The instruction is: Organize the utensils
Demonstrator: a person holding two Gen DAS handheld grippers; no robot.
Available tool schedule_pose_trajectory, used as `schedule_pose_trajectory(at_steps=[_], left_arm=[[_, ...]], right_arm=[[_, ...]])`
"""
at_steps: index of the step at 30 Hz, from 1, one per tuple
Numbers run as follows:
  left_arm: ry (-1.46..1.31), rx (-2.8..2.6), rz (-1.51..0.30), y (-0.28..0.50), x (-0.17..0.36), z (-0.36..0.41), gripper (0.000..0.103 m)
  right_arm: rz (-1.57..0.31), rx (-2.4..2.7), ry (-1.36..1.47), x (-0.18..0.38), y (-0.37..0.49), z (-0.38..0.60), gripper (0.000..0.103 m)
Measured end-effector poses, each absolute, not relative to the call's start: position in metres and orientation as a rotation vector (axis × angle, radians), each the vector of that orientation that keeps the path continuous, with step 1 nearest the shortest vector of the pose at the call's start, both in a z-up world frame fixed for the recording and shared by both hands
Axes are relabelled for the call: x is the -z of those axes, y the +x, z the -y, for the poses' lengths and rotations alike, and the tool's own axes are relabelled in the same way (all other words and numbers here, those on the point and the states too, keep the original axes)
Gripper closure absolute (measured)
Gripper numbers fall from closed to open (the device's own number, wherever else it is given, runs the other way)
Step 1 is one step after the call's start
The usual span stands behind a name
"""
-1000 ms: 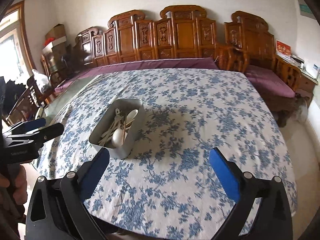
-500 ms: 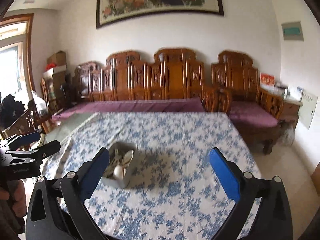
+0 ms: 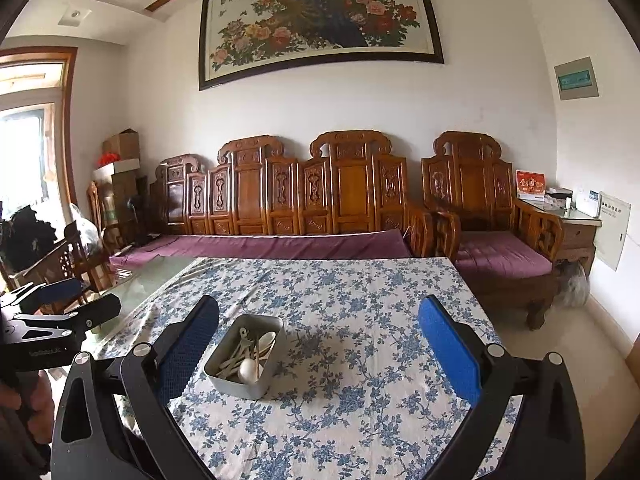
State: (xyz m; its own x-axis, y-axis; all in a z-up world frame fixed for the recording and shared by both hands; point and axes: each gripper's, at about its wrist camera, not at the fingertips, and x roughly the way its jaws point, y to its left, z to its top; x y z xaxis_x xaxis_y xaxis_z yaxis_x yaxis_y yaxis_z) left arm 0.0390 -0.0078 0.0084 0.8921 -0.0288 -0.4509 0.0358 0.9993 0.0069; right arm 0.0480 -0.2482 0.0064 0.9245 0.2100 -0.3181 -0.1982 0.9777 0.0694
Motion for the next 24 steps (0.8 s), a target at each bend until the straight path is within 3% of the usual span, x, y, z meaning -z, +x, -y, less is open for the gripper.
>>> schedule_pose_trajectory(at_steps=[24], left_arm=[[0.018, 0.025, -0.443, 0.0306, -0.0141, 0.012, 0.008]], right_arm=[[-0.34, -0.211, 0.029, -0.0011, 0.0498, 0.2451, 0.002]])
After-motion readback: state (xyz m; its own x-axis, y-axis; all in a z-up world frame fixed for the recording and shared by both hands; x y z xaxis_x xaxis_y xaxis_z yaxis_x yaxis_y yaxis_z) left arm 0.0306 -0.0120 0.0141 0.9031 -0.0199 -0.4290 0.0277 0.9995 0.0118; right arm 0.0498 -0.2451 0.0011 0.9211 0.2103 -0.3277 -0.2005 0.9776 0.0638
